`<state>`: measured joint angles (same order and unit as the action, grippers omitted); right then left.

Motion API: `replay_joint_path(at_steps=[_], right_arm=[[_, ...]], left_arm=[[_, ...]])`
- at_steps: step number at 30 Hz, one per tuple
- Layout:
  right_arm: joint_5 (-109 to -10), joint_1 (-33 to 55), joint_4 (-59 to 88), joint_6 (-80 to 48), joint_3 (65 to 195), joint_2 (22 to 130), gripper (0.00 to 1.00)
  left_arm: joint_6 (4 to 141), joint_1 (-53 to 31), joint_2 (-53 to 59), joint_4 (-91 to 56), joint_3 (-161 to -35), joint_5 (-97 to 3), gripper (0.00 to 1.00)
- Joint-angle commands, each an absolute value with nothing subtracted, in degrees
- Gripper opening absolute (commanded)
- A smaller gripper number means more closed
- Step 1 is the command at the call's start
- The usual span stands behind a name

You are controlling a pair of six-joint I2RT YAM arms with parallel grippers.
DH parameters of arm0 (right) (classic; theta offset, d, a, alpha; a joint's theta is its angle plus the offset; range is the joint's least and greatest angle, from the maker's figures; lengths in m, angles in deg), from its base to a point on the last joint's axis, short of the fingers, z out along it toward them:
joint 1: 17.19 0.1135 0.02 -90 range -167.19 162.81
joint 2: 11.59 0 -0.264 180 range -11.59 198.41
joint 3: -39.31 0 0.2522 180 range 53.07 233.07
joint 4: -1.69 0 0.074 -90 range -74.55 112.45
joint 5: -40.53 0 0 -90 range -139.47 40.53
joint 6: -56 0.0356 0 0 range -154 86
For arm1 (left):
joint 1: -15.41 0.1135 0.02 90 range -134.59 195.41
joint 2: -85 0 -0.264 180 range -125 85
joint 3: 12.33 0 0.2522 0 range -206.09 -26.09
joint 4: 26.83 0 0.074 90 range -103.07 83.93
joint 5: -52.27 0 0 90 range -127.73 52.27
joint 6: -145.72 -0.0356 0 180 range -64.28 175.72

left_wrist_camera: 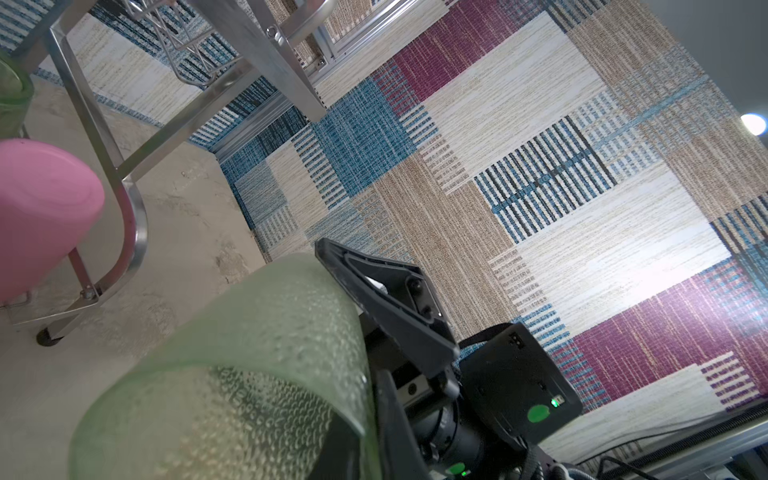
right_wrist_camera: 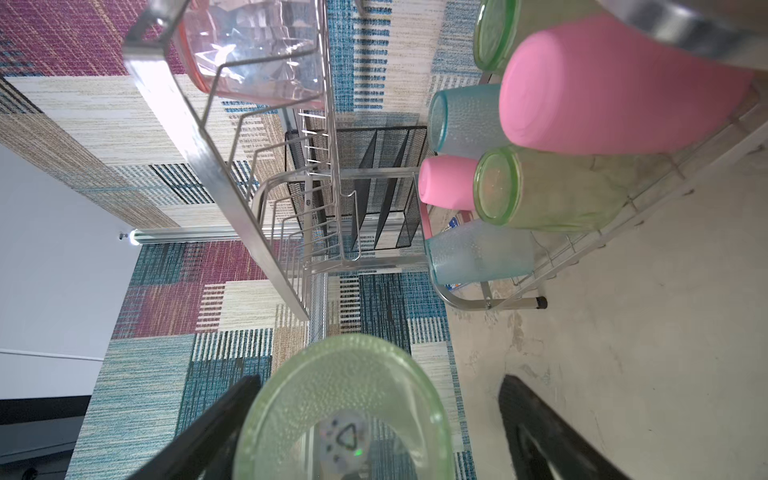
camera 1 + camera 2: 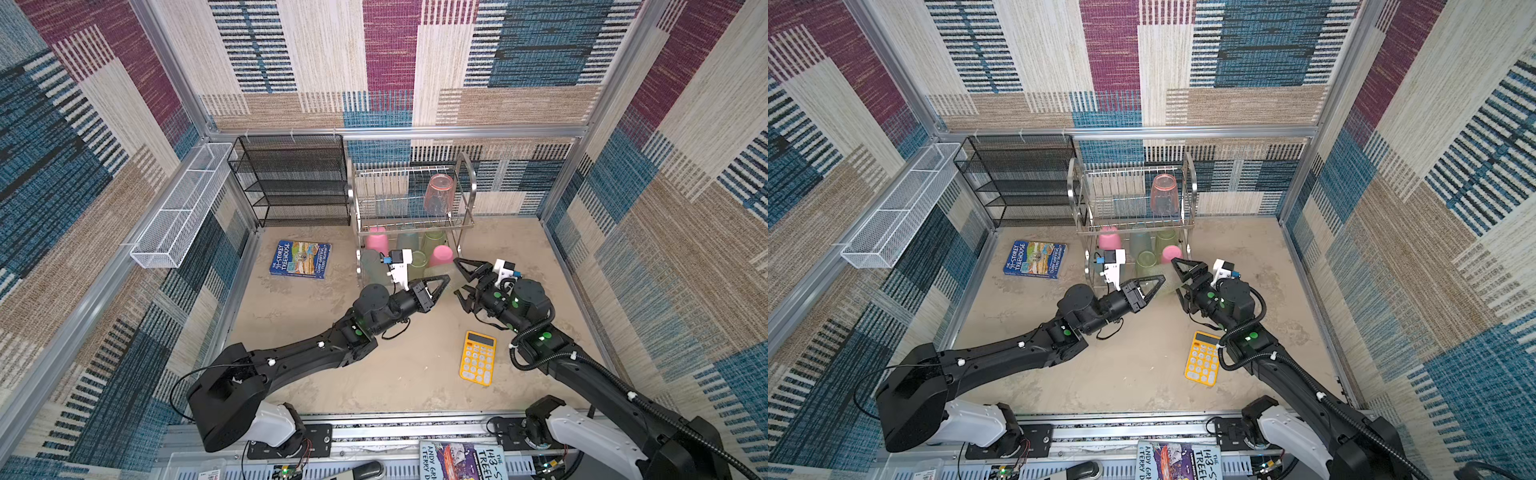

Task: Load the cups into the dish rack
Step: 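Close the right gripper on the green cup held by the left gripper, then carry the green cup up into the upper tier while left gripper withdraws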

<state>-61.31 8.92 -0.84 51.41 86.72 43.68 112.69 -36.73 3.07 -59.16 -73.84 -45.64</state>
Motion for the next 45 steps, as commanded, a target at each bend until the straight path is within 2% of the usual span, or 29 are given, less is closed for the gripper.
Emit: replay_joint_path(at_steps=[1, 5, 8, 12, 16, 23, 27, 32, 38, 45], right_arm=[[-60.5, 8.8, -3.0, 51.0, 87.7, 44.4, 0.90], [-60.0, 8.8, -2.6, 50.5, 88.1, 44.8, 0.85], [-59.3, 8.8, -2.6, 50.3, 87.9, 44.6, 0.77], [-57.9, 8.8, -1.4, 49.4, 88.1, 43.8, 0.71], [-56.4, 8.8, 0.7, 47.5, 89.2, 43.0, 0.66], [-52.3, 8.8, 6.0, 41.6, 90.7, 41.0, 0.64], [-48.9, 8.8, 13.3, 31.6, 95.3, 40.2, 0.63], [-44.1, 8.9, 18.8, 19.5, 100.0, 38.8, 0.62], [-44.0, 10.6, 20.9, 4.4, 107.6, 42.4, 0.62], [-36.2, 20.4, 21.5, -11.6, 118.6, 49.9, 0.63]], left_arm=[[113.0, -36.7, 2.4, -62.9, -74.7, -46.9, 0.00], [113.0, -36.7, 1.5, -63.0, -75.0, -46.9, 0.00], [112.8, -36.7, 0.8, -63.0, -75.4, -46.9, 0.00], [112.7, -36.6, 0.1, -62.8, -75.9, -47.4, 0.03], [111.7, -36.6, 0.4, -59.2, -76.8, -47.4, 0.18], [110.2, -36.7, 2.4, -51.5, -77.4, -46.2, 0.48], [107.5, -36.6, 4.8, -38.7, -79.4, -45.4, 0.66], [102.9, -36.5, 9.4, -24.4, -80.7, -42.7, 0.80], [96.7, -36.0, 13.9, -4.7, -84.5, -38.6, 0.89], [87.3, -34.8, 13.1, 25.0, -95.8, -29.6, 0.93]])
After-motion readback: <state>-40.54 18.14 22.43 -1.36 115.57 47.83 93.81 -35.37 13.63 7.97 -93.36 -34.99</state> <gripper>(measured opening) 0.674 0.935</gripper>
